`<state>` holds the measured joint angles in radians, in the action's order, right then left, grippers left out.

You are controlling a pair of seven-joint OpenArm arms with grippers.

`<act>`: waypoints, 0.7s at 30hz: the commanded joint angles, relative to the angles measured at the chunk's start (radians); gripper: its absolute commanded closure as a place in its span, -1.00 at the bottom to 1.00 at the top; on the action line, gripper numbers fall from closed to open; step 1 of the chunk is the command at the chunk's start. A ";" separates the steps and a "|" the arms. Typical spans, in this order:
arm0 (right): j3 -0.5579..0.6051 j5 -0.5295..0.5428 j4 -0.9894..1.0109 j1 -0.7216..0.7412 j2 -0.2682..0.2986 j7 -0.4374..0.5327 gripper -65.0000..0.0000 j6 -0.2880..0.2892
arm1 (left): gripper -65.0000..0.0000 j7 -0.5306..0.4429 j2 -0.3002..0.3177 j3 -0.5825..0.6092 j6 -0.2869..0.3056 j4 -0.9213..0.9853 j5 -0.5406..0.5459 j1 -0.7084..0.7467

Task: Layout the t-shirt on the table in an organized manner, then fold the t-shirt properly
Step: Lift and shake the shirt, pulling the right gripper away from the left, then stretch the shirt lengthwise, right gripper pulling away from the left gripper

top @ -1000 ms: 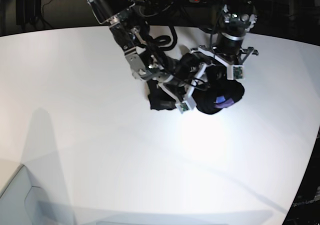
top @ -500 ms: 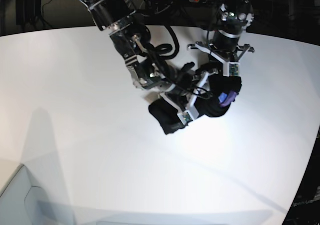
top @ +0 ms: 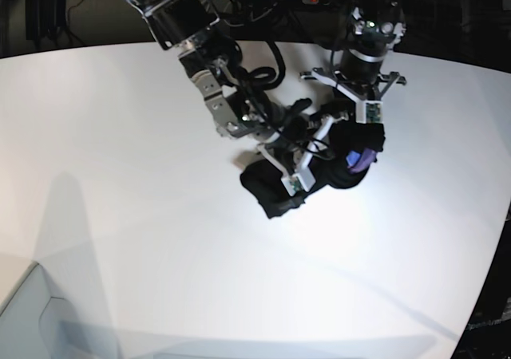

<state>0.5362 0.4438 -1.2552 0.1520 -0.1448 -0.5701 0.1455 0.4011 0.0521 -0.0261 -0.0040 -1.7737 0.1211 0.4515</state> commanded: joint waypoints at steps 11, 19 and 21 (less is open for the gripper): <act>-0.005 0.003 -0.037 0.041 -0.012 0.019 1.00 0.010 | 0.99 -0.006 0.004 -0.079 0.008 -0.025 0.009 0.002; -0.124 0.002 -0.082 0.044 -0.012 0.019 1.00 0.007 | 0.99 -0.006 0.012 -0.148 0.008 -0.044 0.009 0.002; -0.152 0.002 -0.082 0.047 -0.011 0.015 1.00 0.007 | 0.99 -0.006 0.012 -0.160 0.008 -0.047 0.009 0.002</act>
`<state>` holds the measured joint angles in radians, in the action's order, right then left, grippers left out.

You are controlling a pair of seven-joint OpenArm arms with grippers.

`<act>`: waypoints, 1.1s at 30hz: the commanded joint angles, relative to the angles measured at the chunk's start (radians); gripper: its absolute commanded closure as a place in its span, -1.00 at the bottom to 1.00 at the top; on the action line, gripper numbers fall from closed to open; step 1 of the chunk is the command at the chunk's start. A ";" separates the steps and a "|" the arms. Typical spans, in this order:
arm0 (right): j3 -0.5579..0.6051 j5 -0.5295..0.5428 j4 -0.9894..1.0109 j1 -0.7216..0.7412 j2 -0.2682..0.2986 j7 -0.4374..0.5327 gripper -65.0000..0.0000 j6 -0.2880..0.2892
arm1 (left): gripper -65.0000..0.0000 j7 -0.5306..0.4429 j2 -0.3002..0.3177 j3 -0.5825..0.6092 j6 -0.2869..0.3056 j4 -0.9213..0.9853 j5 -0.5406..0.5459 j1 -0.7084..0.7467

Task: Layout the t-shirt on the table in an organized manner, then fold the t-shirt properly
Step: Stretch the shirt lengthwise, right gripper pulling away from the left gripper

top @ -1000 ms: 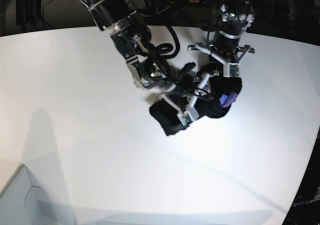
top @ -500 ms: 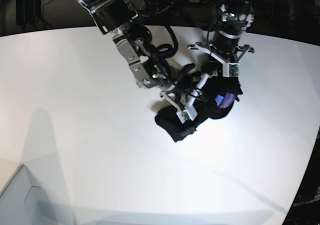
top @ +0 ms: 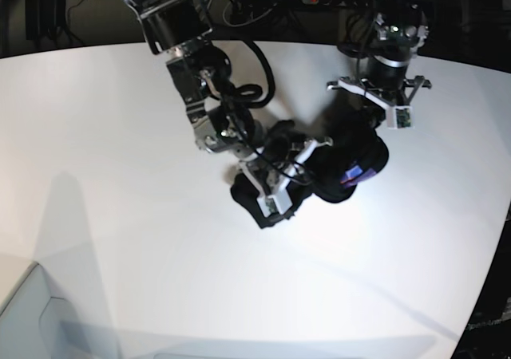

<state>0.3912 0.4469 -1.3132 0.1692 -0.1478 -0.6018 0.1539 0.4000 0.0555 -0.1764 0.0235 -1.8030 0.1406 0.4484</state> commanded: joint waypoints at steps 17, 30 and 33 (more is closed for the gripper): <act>-0.104 -0.001 -0.029 0.080 0.064 0.046 1.00 0.000 | 0.99 -0.005 0.011 -0.159 -0.018 -0.016 -0.011 -0.038; -0.159 -0.001 -0.170 0.128 0.098 0.056 1.00 0.002 | 0.99 -0.005 0.010 -0.183 -0.018 -0.047 -0.022 -0.165; -0.159 -0.001 -0.170 0.166 0.098 0.056 1.00 0.002 | 0.99 -0.005 0.008 -0.182 -0.018 -0.027 -0.022 -0.182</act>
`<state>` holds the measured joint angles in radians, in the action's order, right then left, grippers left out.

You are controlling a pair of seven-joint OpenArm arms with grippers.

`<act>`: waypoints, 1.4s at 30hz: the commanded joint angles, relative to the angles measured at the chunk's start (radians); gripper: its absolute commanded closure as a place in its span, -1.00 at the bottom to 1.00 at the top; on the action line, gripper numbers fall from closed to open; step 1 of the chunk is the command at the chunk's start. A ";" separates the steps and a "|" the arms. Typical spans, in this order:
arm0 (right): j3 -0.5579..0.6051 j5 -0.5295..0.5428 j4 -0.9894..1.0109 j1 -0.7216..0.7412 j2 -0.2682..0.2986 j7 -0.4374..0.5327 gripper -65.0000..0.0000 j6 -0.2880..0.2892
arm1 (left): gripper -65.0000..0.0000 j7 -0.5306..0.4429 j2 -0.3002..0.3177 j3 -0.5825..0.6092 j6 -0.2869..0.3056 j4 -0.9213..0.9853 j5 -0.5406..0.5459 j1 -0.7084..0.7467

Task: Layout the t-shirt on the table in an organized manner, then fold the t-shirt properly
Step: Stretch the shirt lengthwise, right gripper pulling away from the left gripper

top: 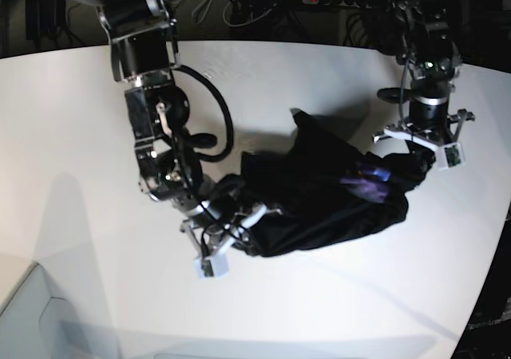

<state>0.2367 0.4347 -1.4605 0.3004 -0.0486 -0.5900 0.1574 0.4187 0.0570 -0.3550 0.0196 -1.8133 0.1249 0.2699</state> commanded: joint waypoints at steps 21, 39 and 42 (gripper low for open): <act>-0.010 0.010 -0.219 0.148 -0.056 0.114 1.00 -0.002 | 0.38 -0.021 0.013 0.041 -0.014 -0.085 0.005 -0.188; -0.081 0.010 -0.276 0.141 -0.081 0.112 1.00 -0.002 | -0.02 0.121 0.033 0.167 -0.013 0.010 0.005 -0.172; -0.129 0.008 -0.276 0.138 -0.089 0.114 1.00 -0.002 | -0.02 0.127 0.019 0.167 -0.014 0.070 0.003 -0.205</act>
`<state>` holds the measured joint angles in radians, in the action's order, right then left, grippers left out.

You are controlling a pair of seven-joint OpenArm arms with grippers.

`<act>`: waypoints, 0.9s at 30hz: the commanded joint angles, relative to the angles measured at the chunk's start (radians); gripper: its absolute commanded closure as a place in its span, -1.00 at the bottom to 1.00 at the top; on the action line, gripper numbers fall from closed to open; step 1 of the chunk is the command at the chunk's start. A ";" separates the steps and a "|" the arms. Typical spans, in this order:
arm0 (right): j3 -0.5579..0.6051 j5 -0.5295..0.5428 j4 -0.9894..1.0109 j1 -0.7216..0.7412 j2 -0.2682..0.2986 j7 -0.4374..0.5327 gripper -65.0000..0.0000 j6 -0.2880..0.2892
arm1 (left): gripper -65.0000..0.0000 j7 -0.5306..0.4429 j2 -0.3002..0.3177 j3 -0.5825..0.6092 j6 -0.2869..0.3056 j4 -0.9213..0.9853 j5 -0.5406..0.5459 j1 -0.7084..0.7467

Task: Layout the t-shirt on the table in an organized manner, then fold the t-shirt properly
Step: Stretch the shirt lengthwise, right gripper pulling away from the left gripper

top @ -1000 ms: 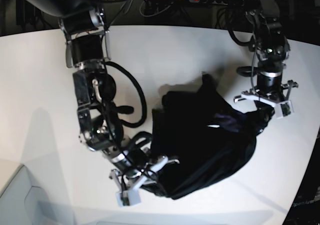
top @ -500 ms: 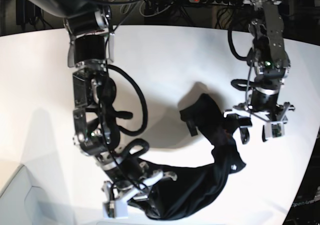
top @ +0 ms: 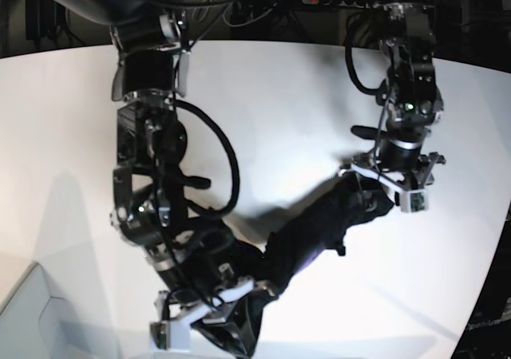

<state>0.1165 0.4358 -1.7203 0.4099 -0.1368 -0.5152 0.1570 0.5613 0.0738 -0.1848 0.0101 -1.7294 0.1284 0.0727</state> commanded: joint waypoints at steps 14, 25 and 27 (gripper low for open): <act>-0.057 0.008 -0.108 -0.177 0.050 0.034 1.00 -0.001 | -0.28 -0.024 -0.039 -0.003 -0.011 0.145 -0.006 -0.047; -0.061 0.008 -0.175 -0.325 0.104 0.037 1.00 -0.001 | -0.46 -0.024 -0.041 -0.003 -0.006 0.207 0.000 -0.135; -0.061 0.008 -0.189 -0.355 0.111 0.037 1.00 -0.001 | -0.46 -0.024 -0.041 -0.003 -0.006 0.254 0.000 -0.167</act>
<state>0.0566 0.4343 -1.8904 0.0338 -0.0269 -0.5053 0.1425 0.5419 0.0330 -0.1883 0.0040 -1.4670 0.1284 -0.0818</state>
